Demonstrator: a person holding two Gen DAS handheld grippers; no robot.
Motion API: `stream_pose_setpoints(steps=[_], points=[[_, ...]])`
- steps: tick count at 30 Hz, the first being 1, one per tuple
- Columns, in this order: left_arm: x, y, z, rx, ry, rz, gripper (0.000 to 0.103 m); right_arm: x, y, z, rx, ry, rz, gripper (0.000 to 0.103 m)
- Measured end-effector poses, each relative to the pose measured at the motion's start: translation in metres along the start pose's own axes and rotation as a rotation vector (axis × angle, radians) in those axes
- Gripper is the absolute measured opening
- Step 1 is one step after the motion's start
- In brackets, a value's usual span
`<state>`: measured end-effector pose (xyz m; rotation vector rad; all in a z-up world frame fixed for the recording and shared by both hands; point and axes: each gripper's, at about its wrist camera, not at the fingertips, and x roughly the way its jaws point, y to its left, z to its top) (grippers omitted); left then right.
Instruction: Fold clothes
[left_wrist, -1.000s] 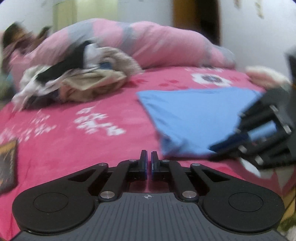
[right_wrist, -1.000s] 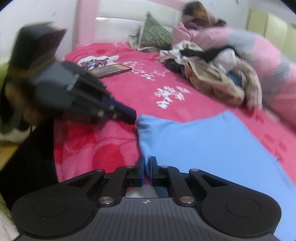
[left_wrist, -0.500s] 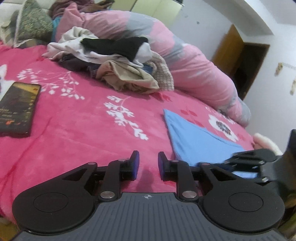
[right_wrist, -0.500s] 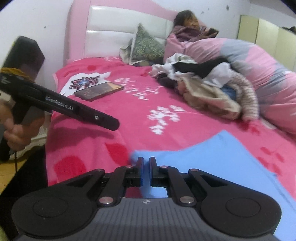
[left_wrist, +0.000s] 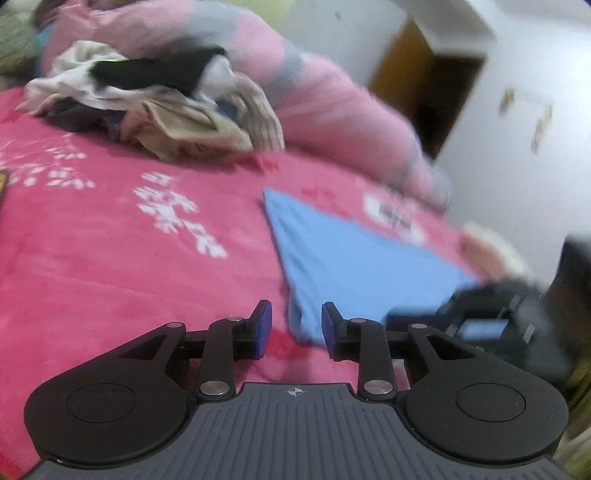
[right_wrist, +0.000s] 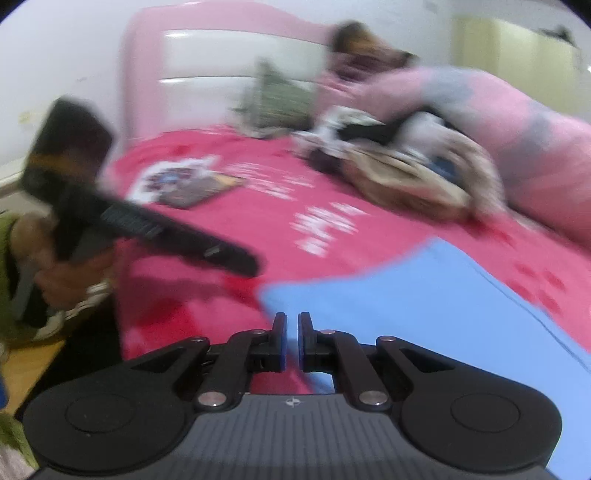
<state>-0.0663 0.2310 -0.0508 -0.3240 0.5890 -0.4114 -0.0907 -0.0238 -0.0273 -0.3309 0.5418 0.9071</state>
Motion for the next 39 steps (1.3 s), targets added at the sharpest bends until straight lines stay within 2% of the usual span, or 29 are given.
stream_pose_setpoints(steps=[2, 5, 6, 7, 8, 10, 14, 16, 18, 20, 25, 29, 32, 34, 39], points=[[0.011, -0.002, -0.002, 0.003, 0.032, 0.021, 0.028, -0.006, -0.016, -0.006, 0.069, 0.014, -0.035, 0.006], [0.009, 0.007, -0.001, -0.071, 0.026, 0.022, 0.025, -0.014, -0.032, -0.014, 0.164, 0.005, -0.059, 0.006], [0.008, 0.009, -0.001, -0.09, 0.026, 0.035, 0.021, -0.015, -0.035, -0.016, 0.179, 0.001, -0.068, 0.006], [0.007, 0.011, -0.002, -0.105, 0.026, 0.05, 0.01, -0.016, -0.038, -0.018, 0.193, -0.002, -0.075, 0.006], [0.006, 0.012, -0.002, -0.106, 0.027, 0.074, 0.008, -0.015, -0.041, -0.021, 0.206, 0.003, -0.081, 0.006], [0.002, 0.01, 0.0, -0.106, 0.013, 0.11, 0.008, -0.01, -0.046, -0.025, 0.228, 0.024, -0.091, 0.006], [-0.014, -0.004, 0.009, -0.067, -0.08, 0.184, 0.012, -0.01, -0.047, -0.024, 0.202, 0.019, -0.116, 0.006], [-0.02, -0.014, 0.016, -0.041, -0.132, 0.178, 0.016, -0.01, -0.049, -0.017, 0.194, -0.006, -0.119, 0.006], [-0.019, -0.025, 0.02, -0.015, -0.158, 0.127, 0.019, -0.005, -0.051, -0.008, 0.187, -0.029, -0.129, 0.006], [-0.007, -0.037, 0.018, 0.005, -0.142, 0.06, 0.019, 0.003, -0.054, 0.001, 0.191, -0.037, -0.139, 0.006], [0.028, -0.051, -0.006, 0.045, 0.001, 0.067, 0.019, 0.034, -0.059, 0.022, 0.217, -0.022, -0.072, 0.006], [0.029, -0.04, -0.023, -0.009, 0.021, 0.113, 0.018, 0.069, -0.056, 0.034, 0.202, 0.012, -0.006, 0.006], [0.022, -0.041, -0.027, 0.009, 0.003, 0.127, 0.018, 0.108, -0.064, 0.035, 0.263, 0.105, 0.043, 0.006], [0.022, -0.045, -0.029, 0.039, -0.003, 0.135, 0.018, 0.121, -0.063, 0.039, 0.279, 0.105, 0.061, 0.006], [0.025, -0.045, -0.027, 0.048, -0.006, 0.125, 0.018, 0.136, -0.041, 0.054, 0.212, 0.105, 0.12, 0.006]])
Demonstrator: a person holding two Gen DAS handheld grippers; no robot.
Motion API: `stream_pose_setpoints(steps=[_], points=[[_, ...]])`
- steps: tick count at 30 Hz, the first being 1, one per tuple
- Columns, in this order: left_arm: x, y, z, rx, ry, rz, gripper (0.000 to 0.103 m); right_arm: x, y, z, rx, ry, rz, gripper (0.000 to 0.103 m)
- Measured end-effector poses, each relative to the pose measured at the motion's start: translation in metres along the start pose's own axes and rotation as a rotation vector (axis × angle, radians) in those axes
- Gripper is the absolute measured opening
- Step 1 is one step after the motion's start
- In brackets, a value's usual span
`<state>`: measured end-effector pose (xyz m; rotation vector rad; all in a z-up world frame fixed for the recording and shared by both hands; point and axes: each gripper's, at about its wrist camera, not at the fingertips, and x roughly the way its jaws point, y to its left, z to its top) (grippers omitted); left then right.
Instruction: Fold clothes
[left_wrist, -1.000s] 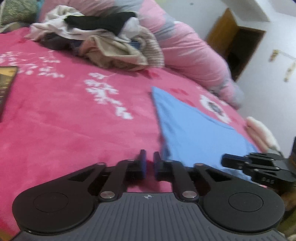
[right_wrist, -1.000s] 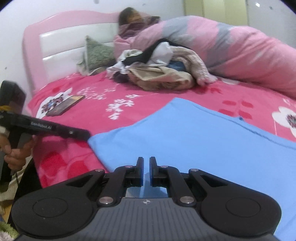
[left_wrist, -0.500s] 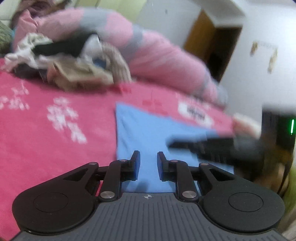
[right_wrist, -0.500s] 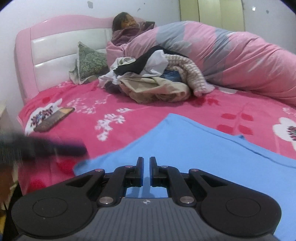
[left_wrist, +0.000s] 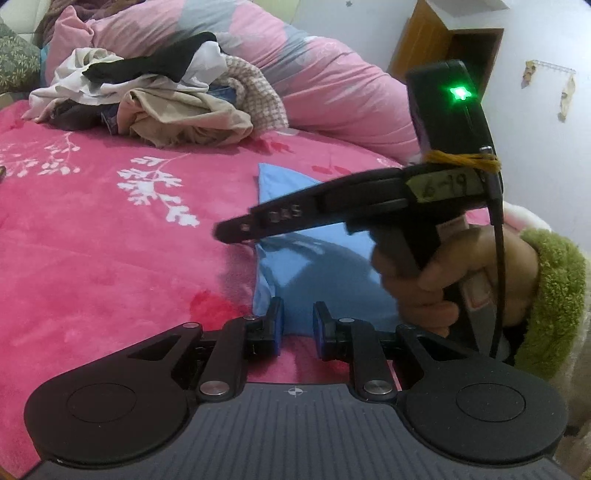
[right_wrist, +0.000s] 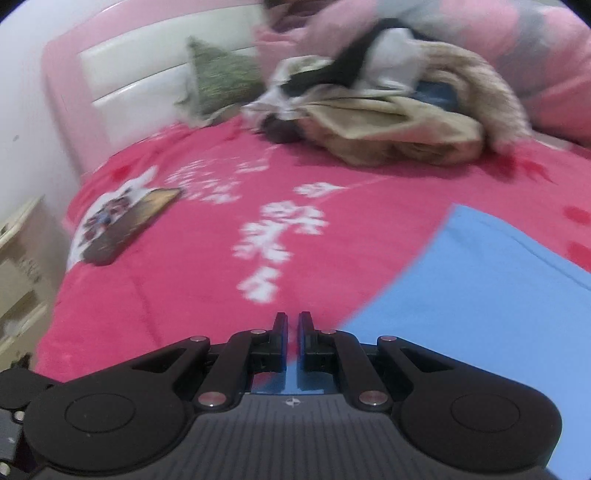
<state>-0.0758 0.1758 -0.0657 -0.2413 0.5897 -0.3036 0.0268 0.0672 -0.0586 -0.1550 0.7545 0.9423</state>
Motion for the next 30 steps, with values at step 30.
stream_pose_setpoints(steps=[30], points=[[0.048, -0.111, 0.026, 0.108, 0.088, 0.021, 0.034, -0.391, -0.162, -0.287, 0.919, -0.41, -0.688, 0.011]])
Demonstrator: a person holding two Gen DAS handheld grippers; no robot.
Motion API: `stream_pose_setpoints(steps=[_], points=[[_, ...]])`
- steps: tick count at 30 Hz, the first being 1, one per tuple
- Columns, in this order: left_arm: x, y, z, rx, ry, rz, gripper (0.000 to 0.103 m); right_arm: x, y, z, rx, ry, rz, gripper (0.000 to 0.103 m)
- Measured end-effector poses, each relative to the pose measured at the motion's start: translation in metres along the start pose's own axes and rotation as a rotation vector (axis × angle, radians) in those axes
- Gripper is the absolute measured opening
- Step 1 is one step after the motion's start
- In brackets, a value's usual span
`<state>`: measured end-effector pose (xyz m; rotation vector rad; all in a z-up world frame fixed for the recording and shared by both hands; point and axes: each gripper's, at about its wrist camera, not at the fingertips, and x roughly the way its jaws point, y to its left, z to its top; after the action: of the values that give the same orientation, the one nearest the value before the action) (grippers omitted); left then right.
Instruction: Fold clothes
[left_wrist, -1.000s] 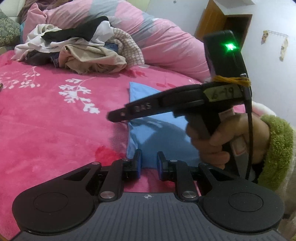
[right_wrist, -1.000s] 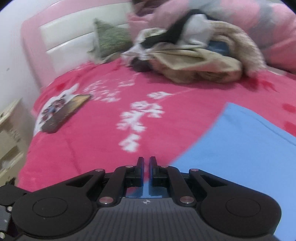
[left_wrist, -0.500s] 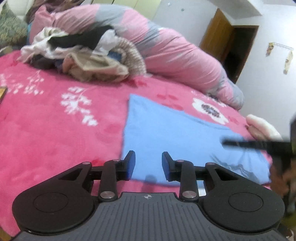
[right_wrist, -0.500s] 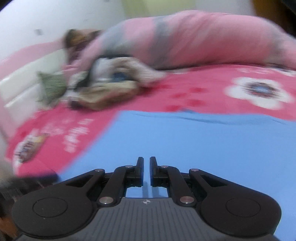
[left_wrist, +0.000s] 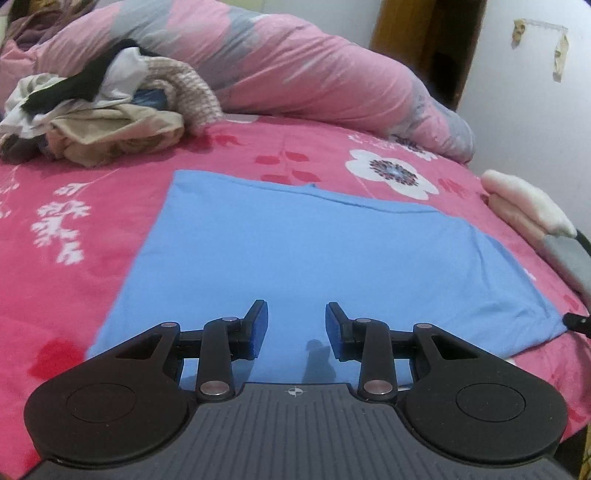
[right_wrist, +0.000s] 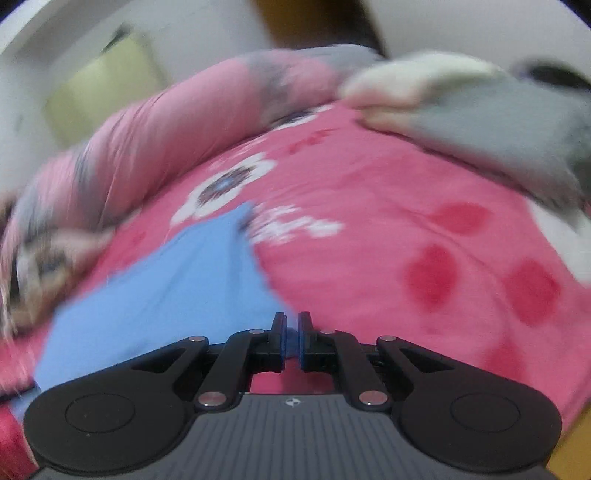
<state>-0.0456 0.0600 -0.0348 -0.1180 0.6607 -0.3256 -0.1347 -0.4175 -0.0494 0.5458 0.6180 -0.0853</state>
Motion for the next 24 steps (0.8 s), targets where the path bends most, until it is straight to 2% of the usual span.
stream_pose_setpoints(steps=[2, 5, 6, 8, 10, 11, 12, 13, 15, 17, 19, 22, 24], points=[[0.006, -0.015, 0.002, 0.028, 0.009, -0.027, 0.034, -0.003, -0.014, 0.003, 0.086, 0.01, 0.052, 0.013], [0.017, -0.043, 0.004, 0.092, 0.016, -0.096, 0.034, -0.004, -0.028, 0.004, 0.175, 0.033, 0.136, 0.027], [0.021, -0.056, 0.004, 0.124, 0.019, -0.132, 0.034, -0.003, -0.03, 0.005, 0.191, 0.044, 0.16, 0.029], [0.027, -0.081, 0.002, 0.202, 0.022, -0.216, 0.034, 0.003, -0.028, 0.004, 0.185, 0.086, 0.2, 0.029], [0.03, -0.11, -0.003, 0.313, 0.032, -0.312, 0.034, 0.007, -0.023, 0.004, 0.143, 0.114, 0.201, 0.029], [0.032, -0.124, -0.008, 0.381, 0.044, -0.357, 0.034, 0.008, -0.021, 0.004, 0.115, 0.12, 0.199, 0.025], [0.033, -0.138, -0.014, 0.447, 0.055, -0.397, 0.034, 0.01, -0.017, 0.005, 0.086, 0.122, 0.201, 0.01], [0.035, -0.149, -0.021, 0.503, 0.06, -0.413, 0.034, 0.011, -0.014, 0.007, 0.062, 0.122, 0.208, 0.004], [0.037, -0.169, -0.034, 0.613, 0.07, -0.442, 0.034, 0.009, -0.007, 0.014, 0.027, 0.112, 0.238, 0.004], [0.039, -0.178, -0.043, 0.674, 0.068, -0.43, 0.034, -0.006, 0.0, 0.024, -0.012, 0.057, 0.29, 0.004], [0.039, -0.18, -0.047, 0.683, 0.059, -0.413, 0.034, -0.021, 0.001, 0.03, -0.029, 0.023, 0.323, 0.004], [0.039, -0.179, -0.049, 0.67, 0.066, -0.413, 0.034, -0.011, -0.014, 0.015, 0.0, 0.103, 0.242, 0.004], [0.043, -0.179, -0.05, 0.659, 0.081, -0.419, 0.034, 0.002, -0.031, 0.006, 0.088, 0.163, 0.21, 0.004]])
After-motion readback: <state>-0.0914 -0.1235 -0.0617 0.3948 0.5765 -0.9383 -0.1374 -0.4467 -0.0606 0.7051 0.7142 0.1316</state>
